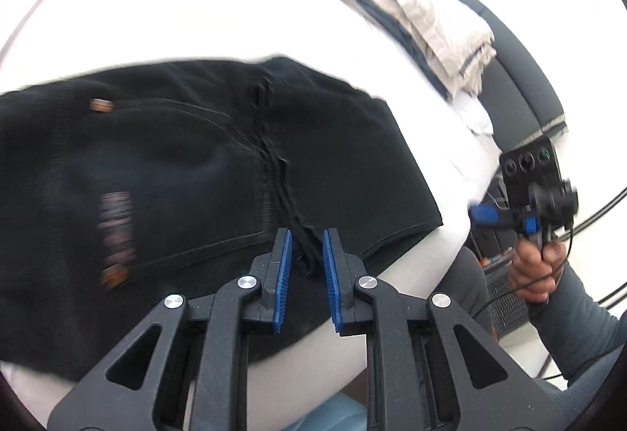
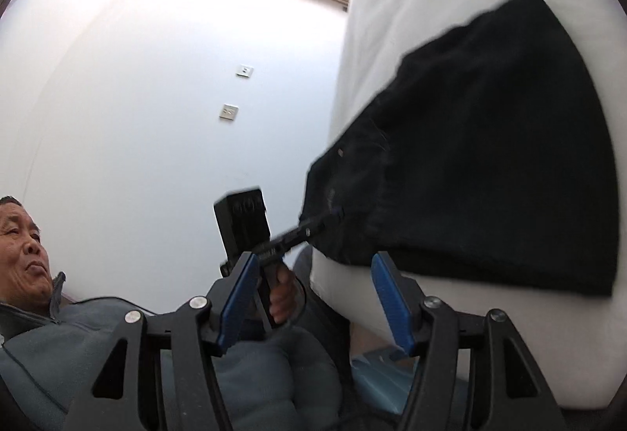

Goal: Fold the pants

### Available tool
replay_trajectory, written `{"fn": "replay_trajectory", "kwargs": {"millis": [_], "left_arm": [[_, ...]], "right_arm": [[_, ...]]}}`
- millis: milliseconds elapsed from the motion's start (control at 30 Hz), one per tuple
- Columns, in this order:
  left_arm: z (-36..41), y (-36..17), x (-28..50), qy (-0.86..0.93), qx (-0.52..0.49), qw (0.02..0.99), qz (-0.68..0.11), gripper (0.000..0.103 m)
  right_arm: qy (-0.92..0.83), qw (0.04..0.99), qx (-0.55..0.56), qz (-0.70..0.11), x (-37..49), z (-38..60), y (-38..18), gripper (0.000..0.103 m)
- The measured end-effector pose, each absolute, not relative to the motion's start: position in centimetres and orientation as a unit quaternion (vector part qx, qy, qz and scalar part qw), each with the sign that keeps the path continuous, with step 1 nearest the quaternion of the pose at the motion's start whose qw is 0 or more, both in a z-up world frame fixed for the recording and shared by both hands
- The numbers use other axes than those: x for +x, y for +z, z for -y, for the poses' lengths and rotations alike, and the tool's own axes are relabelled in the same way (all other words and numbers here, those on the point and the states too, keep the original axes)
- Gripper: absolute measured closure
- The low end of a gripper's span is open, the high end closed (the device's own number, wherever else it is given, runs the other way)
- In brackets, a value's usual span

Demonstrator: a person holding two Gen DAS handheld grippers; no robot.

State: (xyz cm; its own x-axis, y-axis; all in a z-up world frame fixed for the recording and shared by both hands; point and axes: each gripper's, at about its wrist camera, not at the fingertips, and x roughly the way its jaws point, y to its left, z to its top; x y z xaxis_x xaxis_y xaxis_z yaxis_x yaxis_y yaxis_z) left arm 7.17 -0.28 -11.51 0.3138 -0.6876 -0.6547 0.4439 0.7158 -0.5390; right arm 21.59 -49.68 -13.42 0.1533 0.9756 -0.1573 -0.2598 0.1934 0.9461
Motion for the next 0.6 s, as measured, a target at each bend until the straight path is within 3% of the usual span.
{"fn": "replay_trajectory", "kwargs": {"millis": [100,167,200,233,367,600], "left_arm": [[-5.2,-10.2,5.0,-0.305,-0.16,0.831,-0.437,0.082],[-9.4,-10.1,3.6,-0.252,-0.206,0.847,-0.42,0.045],[-11.4,-10.2,2.9,-0.225,-0.235,0.853,-0.408,0.012],[-13.6,-10.4,1.9,-0.195,-0.265,0.859,-0.393,0.003],[-18.1,-12.5,0.1,-0.133,-0.326,0.849,-0.394,0.003],[-19.1,-17.3,2.1,-0.125,-0.42,0.791,-0.427,0.003]], "right_arm": [[0.495,0.636,0.426,-0.412,25.1,46.2,-12.3,0.038],[0.498,0.627,0.432,-0.414,27.0,43.2,-12.2,0.037],[0.505,0.621,0.431,-0.417,27.6,41.5,-12.2,0.037],[0.509,0.618,0.425,-0.421,28.1,39.5,-12.0,0.037],[0.525,0.601,0.414,-0.438,28.4,34.7,-12.5,0.037],[0.514,0.599,0.428,-0.441,28.0,33.8,-13.1,0.037]]}}
